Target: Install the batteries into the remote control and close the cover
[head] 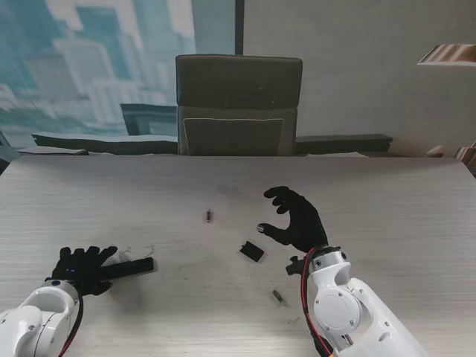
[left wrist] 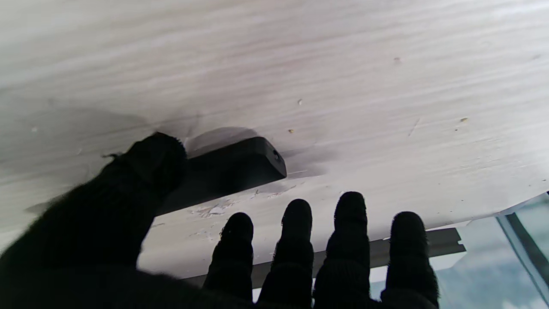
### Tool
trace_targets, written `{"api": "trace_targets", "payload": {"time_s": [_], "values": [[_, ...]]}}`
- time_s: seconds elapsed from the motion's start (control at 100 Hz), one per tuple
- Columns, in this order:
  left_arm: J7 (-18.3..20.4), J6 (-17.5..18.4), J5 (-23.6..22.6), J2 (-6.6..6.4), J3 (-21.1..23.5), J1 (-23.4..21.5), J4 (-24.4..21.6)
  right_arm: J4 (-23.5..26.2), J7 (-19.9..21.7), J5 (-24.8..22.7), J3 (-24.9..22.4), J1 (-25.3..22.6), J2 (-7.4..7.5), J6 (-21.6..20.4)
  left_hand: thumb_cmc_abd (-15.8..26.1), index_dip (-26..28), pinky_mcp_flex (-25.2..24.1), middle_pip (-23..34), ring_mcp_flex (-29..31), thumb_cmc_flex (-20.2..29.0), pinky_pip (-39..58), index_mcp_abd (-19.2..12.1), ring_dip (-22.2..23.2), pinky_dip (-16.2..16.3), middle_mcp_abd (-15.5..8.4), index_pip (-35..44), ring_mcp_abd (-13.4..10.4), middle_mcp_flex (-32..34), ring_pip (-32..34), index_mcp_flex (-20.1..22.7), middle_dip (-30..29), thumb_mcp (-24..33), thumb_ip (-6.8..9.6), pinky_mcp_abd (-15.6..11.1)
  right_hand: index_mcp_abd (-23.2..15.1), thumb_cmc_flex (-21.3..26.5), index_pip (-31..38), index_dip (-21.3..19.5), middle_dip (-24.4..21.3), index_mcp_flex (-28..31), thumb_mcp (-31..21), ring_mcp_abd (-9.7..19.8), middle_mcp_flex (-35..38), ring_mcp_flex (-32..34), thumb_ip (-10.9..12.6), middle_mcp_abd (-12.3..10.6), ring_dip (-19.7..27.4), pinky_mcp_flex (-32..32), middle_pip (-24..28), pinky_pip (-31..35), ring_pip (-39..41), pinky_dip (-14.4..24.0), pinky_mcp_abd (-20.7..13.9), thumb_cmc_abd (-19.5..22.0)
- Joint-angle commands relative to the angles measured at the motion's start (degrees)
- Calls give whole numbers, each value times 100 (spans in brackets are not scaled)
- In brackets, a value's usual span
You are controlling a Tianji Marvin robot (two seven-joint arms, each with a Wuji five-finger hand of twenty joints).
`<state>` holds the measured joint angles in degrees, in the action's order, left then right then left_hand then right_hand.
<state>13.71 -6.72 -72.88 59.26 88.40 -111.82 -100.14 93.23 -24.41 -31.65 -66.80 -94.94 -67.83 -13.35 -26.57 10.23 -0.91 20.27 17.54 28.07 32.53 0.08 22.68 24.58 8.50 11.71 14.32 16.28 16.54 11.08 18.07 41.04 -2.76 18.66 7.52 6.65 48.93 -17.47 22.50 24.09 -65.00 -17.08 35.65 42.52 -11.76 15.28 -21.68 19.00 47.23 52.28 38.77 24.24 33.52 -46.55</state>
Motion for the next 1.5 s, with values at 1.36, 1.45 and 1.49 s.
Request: {"api": "trace_targets", "payload": {"time_s": [1.36, 1.45, 1.49], "values": [[-242, 68, 765, -43, -1874, 1731, 787, 101, 49, 51, -29, -83, -40, 172, -582, 1103, -32, 515, 241, 1198, 434, -962, -218, -456, -420, 4922, -12, 1844, 138, 3075, 152, 374, -242, 86, -65, 330, -172, 7, 18, 384, 342, -121, 331, 188, 179, 124, -72, 38, -107, 205, 68, -32, -46, 418], [-168, 111, 836, -51, -2086, 1892, 793, 105, 41, 56, -34, -87, -42, 185, -582, 1094, -32, 508, 240, 1219, 434, -955, -221, -462, -419, 4912, -2, 1852, 131, 3075, 149, 358, -241, 84, -60, 335, -181, 10, 18, 406, 347, -127, 352, 213, 185, 128, -74, 42, -107, 214, 79, -35, -36, 433], [-139, 136, 867, -54, -2176, 1959, 799, 104, 38, 62, -34, -86, -44, 190, -590, 1091, -32, 506, 251, 1231, 434, -941, -220, -464, -426, 4906, -8, 1853, 135, 3072, 148, 354, -240, 84, -66, 341, -182, 10, 18, 419, 350, -124, 358, 208, 186, 129, -73, 41, -109, 215, 77, -37, -36, 433]]}}
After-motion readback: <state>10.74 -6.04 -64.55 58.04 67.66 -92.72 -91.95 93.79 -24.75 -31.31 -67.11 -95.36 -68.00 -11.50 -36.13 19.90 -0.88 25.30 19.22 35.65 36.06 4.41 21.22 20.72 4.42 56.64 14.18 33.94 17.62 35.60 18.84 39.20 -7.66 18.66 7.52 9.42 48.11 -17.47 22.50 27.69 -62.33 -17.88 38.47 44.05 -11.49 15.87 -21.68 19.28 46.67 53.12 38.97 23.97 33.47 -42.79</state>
